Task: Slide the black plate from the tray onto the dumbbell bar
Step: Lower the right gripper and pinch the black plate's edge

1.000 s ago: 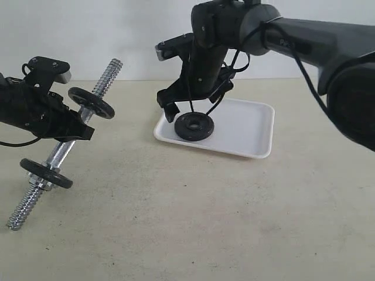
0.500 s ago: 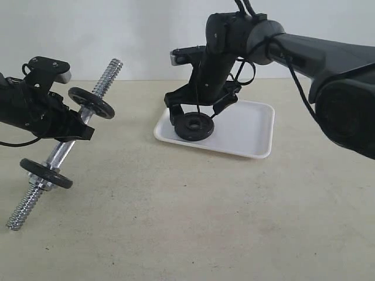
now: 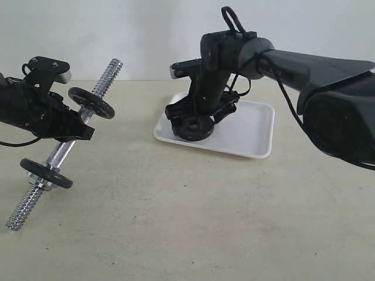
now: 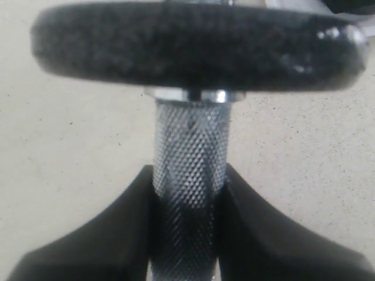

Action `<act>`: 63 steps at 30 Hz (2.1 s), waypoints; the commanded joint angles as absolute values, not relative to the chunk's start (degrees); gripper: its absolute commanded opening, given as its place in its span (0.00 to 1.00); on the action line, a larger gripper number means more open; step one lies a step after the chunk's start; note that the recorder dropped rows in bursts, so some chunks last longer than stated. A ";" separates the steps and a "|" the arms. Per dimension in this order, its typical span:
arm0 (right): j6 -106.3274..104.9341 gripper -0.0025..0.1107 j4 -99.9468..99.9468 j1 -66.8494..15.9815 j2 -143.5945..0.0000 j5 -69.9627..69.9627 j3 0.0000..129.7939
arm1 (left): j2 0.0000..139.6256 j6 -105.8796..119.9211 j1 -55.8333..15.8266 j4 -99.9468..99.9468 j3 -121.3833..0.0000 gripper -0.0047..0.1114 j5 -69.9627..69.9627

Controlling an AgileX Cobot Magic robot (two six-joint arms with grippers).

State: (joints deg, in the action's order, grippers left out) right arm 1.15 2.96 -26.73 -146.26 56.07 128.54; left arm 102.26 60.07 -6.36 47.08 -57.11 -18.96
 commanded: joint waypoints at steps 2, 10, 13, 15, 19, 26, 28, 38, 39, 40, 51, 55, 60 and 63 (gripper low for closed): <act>4.34 0.94 -5.41 -26.52 -146.71 57.48 128.72 | 98.74 60.07 -6.28 50.01 -59.06 0.08 -15.19; 4.37 0.94 -3.19 -26.52 -146.71 54.80 128.72 | 98.74 60.07 -6.28 50.01 -59.06 0.08 -15.19; 4.37 0.94 -0.44 -26.52 -146.71 52.73 128.72 | 98.74 60.07 -6.28 50.01 -59.06 0.08 -15.19; 4.59 0.94 0.00 -26.52 -146.71 52.67 128.72 | 98.74 60.07 -6.28 50.01 -59.06 0.08 -15.19; 4.59 0.94 0.65 -26.52 -146.71 53.37 128.72 | 98.74 60.07 -6.28 50.01 -59.06 0.08 -15.19; 2.69 0.94 -0.31 -26.52 -146.71 56.74 128.72 | 98.74 60.07 -6.28 49.90 -59.06 0.08 -15.19; 2.69 0.94 -0.31 -26.52 -146.71 56.74 128.72 | 98.74 60.07 -6.28 49.90 -59.06 0.08 -15.19; 2.70 0.94 0.00 -26.52 -146.71 56.96 128.61 | 98.74 60.07 -6.28 49.90 -59.06 0.08 -15.19; 2.70 0.94 0.00 -26.52 -146.71 56.83 128.61 | 98.74 60.07 -6.28 49.90 -59.06 0.08 -15.19; 2.80 0.94 -0.31 -26.52 -146.71 56.55 128.61 | 98.74 60.07 -6.28 49.90 -59.06 0.08 -15.19; 6.09 0.94 -3.47 -26.52 -146.71 55.03 128.61 | 98.74 60.07 -6.28 49.90 -59.06 0.08 -15.19; 6.09 0.94 -3.61 -26.52 -146.71 55.03 128.61 | 98.74 60.07 -6.28 49.90 -59.06 0.08 -15.19; 6.50 0.94 -3.59 -26.52 -146.71 55.03 128.61 | 98.74 60.07 -6.28 49.90 -59.06 0.08 -15.19; 6.78 0.94 -3.59 -26.52 -146.71 55.14 128.61 | 98.74 60.07 -6.28 49.90 -59.06 0.08 -15.19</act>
